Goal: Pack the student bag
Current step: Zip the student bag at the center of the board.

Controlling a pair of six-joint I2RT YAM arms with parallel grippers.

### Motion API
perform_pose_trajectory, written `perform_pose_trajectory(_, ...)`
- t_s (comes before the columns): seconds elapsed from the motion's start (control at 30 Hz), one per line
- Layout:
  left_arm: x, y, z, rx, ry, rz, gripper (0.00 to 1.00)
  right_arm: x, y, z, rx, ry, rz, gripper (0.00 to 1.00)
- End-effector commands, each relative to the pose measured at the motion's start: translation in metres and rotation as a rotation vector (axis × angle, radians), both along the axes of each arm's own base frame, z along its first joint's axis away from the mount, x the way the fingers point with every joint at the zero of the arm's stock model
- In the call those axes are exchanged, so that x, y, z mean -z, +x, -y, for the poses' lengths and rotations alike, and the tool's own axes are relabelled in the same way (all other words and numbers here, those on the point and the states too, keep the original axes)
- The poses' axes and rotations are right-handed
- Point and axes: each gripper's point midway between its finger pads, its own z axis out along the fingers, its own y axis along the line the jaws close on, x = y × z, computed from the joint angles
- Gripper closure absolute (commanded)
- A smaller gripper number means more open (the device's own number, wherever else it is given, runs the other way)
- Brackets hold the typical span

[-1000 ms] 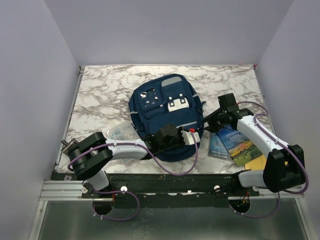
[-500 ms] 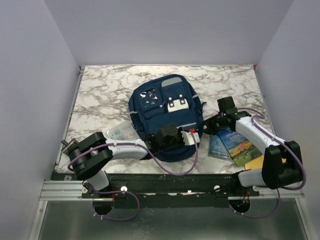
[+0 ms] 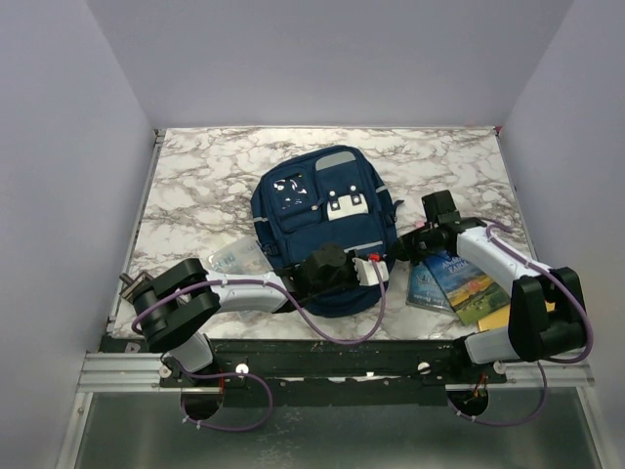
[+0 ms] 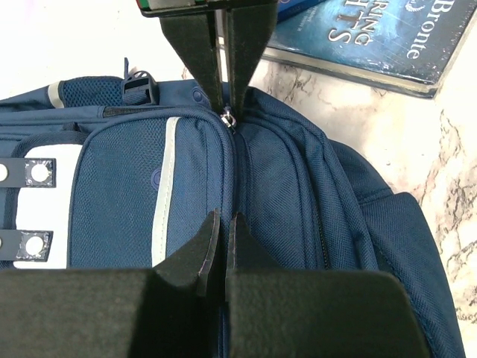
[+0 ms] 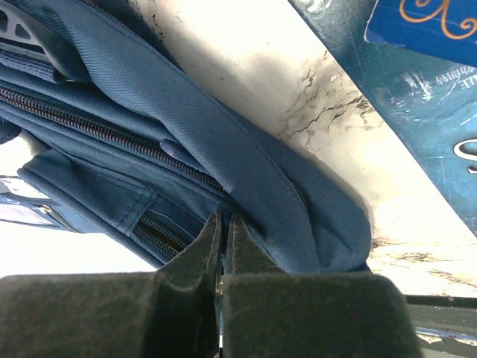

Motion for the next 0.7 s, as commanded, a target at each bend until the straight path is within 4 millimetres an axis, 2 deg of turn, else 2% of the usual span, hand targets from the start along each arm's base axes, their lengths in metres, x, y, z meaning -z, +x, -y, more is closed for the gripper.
perform_pose_trajectory(0.0,-0.039,-0.025,0.019,0.146,-0.130,0.041,1.00,-0.012,0.015,0.003,0.012,-0.034,0.052,1.00)
perform_pose_trajectory(0.17,-0.037,-0.030,0.015,0.168,-0.120,0.048,1.00,-0.029,0.030,0.024,0.042,-0.168,0.124,1.00)
perform_pose_trajectory(0.3,-0.035,-0.031,0.013,0.174,-0.110,0.059,1.00,-0.032,0.042,0.046,0.093,-0.289,0.167,1.00)
perform_pose_trajectory(0.4,-0.036,-0.035,0.014,0.195,-0.114,0.060,1.00,-0.031,0.056,0.049,0.085,-0.323,0.198,1.00)
perform_pose_trajectory(0.5,-0.036,-0.040,0.015,0.218,-0.117,0.053,1.00,-0.038,0.077,0.043,0.041,-0.331,0.269,1.00)
perform_pose_trajectory(0.67,-0.034,-0.046,0.017,0.249,-0.120,0.035,1.00,-0.058,0.116,0.047,0.039,-0.398,0.419,1.00)
